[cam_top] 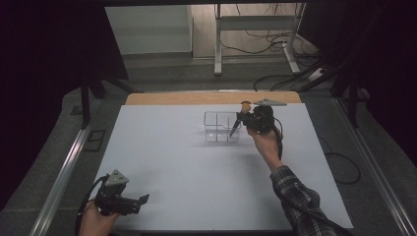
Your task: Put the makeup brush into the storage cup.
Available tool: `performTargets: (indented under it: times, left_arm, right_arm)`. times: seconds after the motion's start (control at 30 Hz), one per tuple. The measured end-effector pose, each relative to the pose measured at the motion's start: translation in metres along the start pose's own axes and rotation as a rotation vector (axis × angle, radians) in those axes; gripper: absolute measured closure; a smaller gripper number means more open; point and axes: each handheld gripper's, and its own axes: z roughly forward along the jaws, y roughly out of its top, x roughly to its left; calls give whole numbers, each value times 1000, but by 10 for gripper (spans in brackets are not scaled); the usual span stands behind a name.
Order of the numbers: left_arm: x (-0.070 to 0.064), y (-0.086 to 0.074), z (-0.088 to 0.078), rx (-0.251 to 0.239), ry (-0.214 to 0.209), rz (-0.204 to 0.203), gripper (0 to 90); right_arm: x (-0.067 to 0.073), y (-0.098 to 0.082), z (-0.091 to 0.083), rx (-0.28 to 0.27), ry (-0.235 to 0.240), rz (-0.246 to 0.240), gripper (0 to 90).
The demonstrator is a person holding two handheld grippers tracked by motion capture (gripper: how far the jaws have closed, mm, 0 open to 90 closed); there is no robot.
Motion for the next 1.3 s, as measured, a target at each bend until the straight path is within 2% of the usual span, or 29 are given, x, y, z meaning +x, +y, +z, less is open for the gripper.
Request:
performTargets:
  times: [0.07,0.17,0.23,0.33,0.4,0.5,0.7,1.3]
  left_arm:
    - [0,0,0,0,0,-2,29]
    - [0,0,0,1,1,1,29]
    - [0,0,0,0,1,1,29]
    - [0,0,0,0,1,-1,29]
    - [0,0,0,0,0,0,29]
    - [0,0,0,-1,-2,-1,28]
    - [0,0,0,0,-2,-1,27]
    - [0,0,0,-1,-5,-4,28]
  right_arm:
    - [1,1,0,-5,-7,-31,599]
    - [1,5,2,16,-6,-49,313]
    - [0,6,3,23,-4,-53,238]
    - [-3,7,1,6,27,-35,166]
    - [-6,6,1,20,33,-30,103]
    - [-8,4,1,45,45,-39,98]
    - [-11,1,-2,48,61,-24,80]
    - [-8,-4,-7,93,82,-46,63]
